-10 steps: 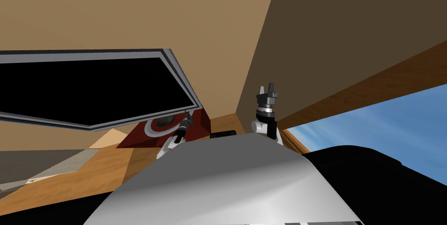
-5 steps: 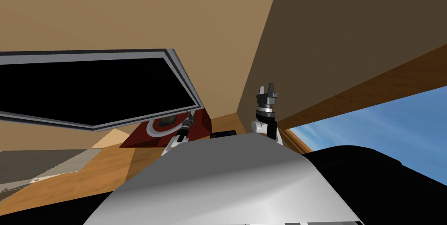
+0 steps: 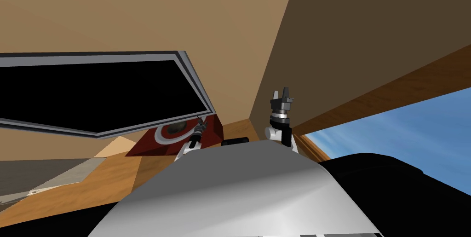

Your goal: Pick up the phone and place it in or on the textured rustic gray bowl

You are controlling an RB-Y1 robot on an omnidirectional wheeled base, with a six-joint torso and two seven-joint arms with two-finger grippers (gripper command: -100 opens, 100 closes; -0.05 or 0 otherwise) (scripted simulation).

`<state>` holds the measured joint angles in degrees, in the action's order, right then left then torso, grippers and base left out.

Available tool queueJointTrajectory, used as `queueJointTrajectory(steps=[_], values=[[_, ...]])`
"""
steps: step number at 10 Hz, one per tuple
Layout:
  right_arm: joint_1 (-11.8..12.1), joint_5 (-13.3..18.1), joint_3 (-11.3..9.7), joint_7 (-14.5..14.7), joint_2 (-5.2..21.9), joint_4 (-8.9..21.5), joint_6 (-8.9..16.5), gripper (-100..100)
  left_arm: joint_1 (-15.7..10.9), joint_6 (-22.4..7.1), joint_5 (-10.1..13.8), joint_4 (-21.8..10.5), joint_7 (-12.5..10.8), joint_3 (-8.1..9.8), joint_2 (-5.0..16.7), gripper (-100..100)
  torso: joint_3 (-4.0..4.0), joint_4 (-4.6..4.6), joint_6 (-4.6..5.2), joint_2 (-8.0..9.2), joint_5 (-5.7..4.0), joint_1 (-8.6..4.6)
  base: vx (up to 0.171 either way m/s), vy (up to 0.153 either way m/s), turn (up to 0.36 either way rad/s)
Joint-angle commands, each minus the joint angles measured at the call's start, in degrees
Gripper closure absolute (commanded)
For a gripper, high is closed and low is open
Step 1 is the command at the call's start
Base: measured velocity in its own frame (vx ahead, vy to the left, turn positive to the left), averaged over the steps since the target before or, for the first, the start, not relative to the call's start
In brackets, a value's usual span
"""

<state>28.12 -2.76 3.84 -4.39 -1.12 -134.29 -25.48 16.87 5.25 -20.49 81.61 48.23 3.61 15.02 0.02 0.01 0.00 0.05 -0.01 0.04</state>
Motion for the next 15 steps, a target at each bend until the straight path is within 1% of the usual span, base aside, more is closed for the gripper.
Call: queueJointTrajectory(steps=[1, 2, 3, 5, 6, 7, 8, 9, 10, 11, 12, 13, 14, 15], values=[[0.0, 0.0, 0.0, 0.0, 0.0, 0.0, 0.0, 0, -0.1, 0.0, 1.2, -0.2, 2.9, 0.09, -1.1, -100, 0.00, 0.00, 0.00, 0.00, 0.00, 0.00, -0.010, 0.019, -0.007], [0.0, 0.0, 0.0, 0.0, 0.0, 0.0, 0.0, 0, -0.1, 0.0, 1.2, -0.2, 3.9, 0.09, -1.1, -100, 0.00, 0.00, -0.02, 0.01, 0.00, 0.03, -0.005, 0.009, -0.011], [0.0, 0.0, 0.0, 0.0, 0.0, 0.0, 0.0, 0, -0.2, -0.8, 3.9, 0.4, 5.9, -0.19, -2.9, -100, 0.00, 0.00, -0.01, -0.01, 0.00, 0.01, -0.013, 0.037, 0.030], [0.0, 0.0, 0.0, 0.0, 0.0, 0.0, 0.0, 0, -0.2, -0.8, 3.9, 0.4, 8.4, -0.19, -2.9, -100, 0.01, 0.00, -0.01, 0.01, 0.01, 0.04, -0.011, 0.018, -0.027], [0.0, 0.0, 0.0, 0.0, 0.0, 0.0, 0.0, 0, -0.3, -1.6, 6.7, 1.0, 10.3, -0.47, -4.7, -100, 0.00, 0.00, -0.02, 0.01, 0.00, 0.05, -0.013, 0.067, 0.015], [0.0, 0.0, 0.0, 0.0, 0.0, 0.0, 0.0, 0, -0.3, -1.6, 6.7, 1.0, 12.0, -0.47, -4.7, -100, 0.01, 0.00, -0.02, 0.01, 0.03, 0.18, -0.005, 0.043, 0.011], [0.0, 0.0, 0.0, 0.0, 0.0, 0.0, 0.0, 0, -0.3, -1.6, 6.7, 1.0, 12.9, -0.47, -4.7, -100, 0.00, 0.00, -0.02, -0.01, 0.03, 0.13, -0.001, 0.025, 0.013], [0.0, 0.0, 0.0, 0.0, 0.0, 0.0, 0.0, 0, -0.4, -2.3, 9.4, 1.7, 14.9, -0.75, -6.5, -100, -0.01, -0.01, -0.02, -0.02, 0.01, 0.09, -0.011, 0.051, -0.015], [0.0, 0.0, 0.0, 0.0, 0.0, 0.0, 0.0, 0, -0.4, -2.3, 9.4, 1.7, 16.4, -0.75, -6.5, -100, 0.00, 0.00, -0.01, 0.00, 0.03, 0.14, -0.007, 0.041, 0.000], [0.0, 0.0, 0.0, 0.0, 0.0, 0.0, 0.0, 0, -0.4, -2.3, 9.4, 1.7, 17.4, -0.75, -6.5, -100, 0.00, 0.00, -0.02, 0.00, 0.02, 0.12, -0.002, 0.029, 0.015], [0.0, 0.0, 0.0, 0.0, 0.0, 0.0, 0.0, 0, -0.5, -3.1, 12.2, 2.3, 19.4, -1.03, -8.3, -100, -0.01, -0.01, -0.02, -0.02, 0.01, 0.09, -0.008, 0.075, 0.013], [0.0, 0.0, 0.0, 0.0, 0.0, 0.0, 0.0, 0, -0.5, -3.1, 12.2, 2.3, 21.0, -1.03, -8.3, -100, 0.00, 0.00, -0.02, -0.01, 0.04, 0.22, -0.006, 0.045, -0.009], [0.0, 0.0, 0.0, 0.0, 0.0, 0.0, 0.0, 0, -0.5, -3.1, 12.2, 2.3, 21.9, -1.03, -8.3, -100, -0.01, 0.00, -0.02, -0.01, 0.03, 0.14, 0.003, 0.019, 0.018], [0.0, 0.0, 0.0, 0.0, 0.0, 0.0, 0.0, 0, -0.6, -3.9, 14.9, 2.9, 24.0, -1.31, -10.1, -100, -0.02, -0.01, -0.02, -0.03, 0.01, 0.07, 0.006, 0.088, 0.032]])
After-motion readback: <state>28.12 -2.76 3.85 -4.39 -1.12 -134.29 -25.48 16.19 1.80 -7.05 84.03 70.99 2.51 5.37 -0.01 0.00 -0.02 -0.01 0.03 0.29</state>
